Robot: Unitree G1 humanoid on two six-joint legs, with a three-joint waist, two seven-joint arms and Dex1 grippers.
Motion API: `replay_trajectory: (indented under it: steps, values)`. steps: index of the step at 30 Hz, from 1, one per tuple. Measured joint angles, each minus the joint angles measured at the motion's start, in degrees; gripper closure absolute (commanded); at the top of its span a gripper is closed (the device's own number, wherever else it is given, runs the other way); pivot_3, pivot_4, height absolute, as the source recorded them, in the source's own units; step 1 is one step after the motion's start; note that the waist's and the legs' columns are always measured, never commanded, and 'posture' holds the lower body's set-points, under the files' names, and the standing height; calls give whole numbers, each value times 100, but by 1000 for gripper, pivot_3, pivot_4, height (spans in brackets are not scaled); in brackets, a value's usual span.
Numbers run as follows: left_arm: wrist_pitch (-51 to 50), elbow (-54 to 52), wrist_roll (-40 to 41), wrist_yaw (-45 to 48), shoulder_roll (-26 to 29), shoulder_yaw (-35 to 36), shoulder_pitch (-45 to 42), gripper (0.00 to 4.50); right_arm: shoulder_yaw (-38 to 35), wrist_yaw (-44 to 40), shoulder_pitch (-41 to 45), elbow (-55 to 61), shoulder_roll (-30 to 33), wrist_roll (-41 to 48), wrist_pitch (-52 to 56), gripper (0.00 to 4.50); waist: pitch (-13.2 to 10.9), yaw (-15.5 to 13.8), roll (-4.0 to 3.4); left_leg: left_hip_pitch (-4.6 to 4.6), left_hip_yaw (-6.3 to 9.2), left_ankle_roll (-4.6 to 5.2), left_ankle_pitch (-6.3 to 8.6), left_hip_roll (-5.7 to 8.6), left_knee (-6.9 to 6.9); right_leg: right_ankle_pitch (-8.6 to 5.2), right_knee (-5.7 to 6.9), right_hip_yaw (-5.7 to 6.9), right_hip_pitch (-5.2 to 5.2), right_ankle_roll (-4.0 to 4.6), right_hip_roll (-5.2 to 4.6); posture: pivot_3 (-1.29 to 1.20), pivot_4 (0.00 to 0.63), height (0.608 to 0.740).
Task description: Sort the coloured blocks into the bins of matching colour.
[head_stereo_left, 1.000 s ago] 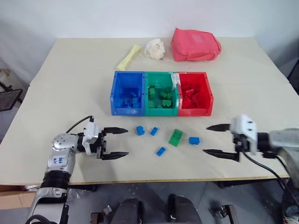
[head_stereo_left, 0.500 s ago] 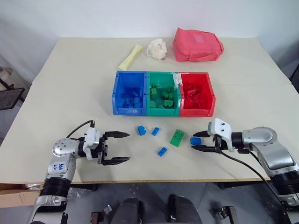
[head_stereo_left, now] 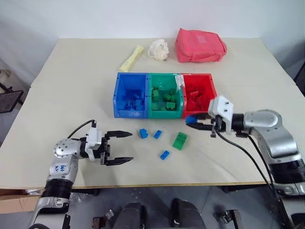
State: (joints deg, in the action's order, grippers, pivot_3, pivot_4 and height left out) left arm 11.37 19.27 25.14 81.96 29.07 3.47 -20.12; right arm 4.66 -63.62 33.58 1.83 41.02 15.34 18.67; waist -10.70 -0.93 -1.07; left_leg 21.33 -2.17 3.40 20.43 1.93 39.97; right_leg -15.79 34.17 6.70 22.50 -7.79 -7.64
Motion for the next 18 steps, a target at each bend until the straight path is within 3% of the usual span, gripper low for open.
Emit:
replay_trajectory:
  steps: [8,18]
  values:
    - [24,96,-1,-60,-48,1,-50,0,449,237,1438,-1387,-1118,-371,-429,3607,0,78,0,1,5,1,0,7,-1,0,12,5,3,0,-3,0,150,740]
    - [53,-23,-3,-233,-124,1,66,0,622,572,2492,-3171,-2217,-779,-1440,3607,0,217,0,1,14,0,0,8,-5,-1,38,7,12,3,-3,0,150,740]
